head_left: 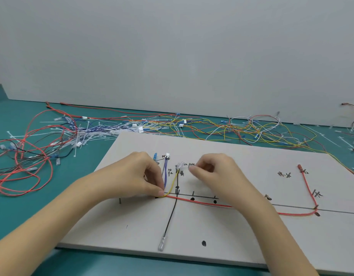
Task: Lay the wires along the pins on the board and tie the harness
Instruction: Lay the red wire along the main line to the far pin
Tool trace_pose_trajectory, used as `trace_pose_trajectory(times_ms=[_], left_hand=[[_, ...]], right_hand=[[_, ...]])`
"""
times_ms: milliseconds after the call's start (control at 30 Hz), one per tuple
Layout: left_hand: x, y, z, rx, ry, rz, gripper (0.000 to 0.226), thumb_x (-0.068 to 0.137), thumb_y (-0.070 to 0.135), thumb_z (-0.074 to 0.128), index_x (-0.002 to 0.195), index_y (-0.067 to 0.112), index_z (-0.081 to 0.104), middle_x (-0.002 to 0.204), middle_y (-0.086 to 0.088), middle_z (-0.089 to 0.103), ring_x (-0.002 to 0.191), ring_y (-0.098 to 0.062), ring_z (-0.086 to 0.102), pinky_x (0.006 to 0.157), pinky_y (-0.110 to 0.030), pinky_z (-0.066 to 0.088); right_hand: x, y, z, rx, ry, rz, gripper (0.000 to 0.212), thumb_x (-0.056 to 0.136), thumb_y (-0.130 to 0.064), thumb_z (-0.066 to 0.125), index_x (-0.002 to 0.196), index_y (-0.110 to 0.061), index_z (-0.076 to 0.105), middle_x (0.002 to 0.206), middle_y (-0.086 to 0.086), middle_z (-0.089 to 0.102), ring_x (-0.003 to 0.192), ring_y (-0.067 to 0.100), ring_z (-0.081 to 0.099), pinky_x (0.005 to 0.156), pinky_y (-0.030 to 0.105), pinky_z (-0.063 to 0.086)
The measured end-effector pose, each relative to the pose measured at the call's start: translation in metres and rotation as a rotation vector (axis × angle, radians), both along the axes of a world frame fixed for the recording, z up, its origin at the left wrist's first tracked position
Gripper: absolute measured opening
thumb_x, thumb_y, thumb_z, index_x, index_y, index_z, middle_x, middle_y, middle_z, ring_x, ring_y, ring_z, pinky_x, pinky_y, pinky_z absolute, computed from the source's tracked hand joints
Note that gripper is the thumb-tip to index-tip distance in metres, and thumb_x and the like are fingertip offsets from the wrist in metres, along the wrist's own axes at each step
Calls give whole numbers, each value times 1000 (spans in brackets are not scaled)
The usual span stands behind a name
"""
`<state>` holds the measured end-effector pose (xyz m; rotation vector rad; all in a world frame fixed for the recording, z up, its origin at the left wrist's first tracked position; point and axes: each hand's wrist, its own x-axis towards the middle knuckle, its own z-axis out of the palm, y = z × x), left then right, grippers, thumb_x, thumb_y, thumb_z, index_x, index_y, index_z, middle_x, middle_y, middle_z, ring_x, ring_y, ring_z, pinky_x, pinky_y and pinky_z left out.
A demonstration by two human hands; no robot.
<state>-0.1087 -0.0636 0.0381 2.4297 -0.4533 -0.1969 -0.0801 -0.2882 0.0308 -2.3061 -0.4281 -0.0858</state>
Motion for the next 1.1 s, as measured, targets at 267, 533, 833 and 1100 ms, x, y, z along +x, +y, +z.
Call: trace_pose_trajectory(times_ms=[267,533,833,1100], left_hand=[[0,-4,-6,-78,54,27,15,77,17,79,77,32,79,72,12,72,65,-2,64,64,-21,52],[-2,-8,-8,-143,106,16,25,81,12,75,82,37,78,87,-11,68,71,-23,56,72,-37,51],[0,-6,-10,-227,278,40,32,84,3,69,84,33,78,79,-2,71,65,-3,53,61,-12,42],[0,-7,-8,-296,327,58,32,82,-4,68,81,26,79,70,11,66,63,1,50,58,-8,40]], right_hand=[[-9,48,-11,-125,145,-29,37,81,-38,65,62,-8,56,57,2,52,56,19,46,52,28,36],[-7,51,-15,-153,109,-112,27,77,-24,64,75,2,61,75,16,67,68,29,56,56,30,42],[-1,43,-9,-63,255,-113,23,71,-18,68,68,3,61,58,7,48,57,19,40,51,25,34],[0,43,-11,57,290,-146,27,65,-19,66,68,8,60,55,8,47,52,17,36,51,24,32]])
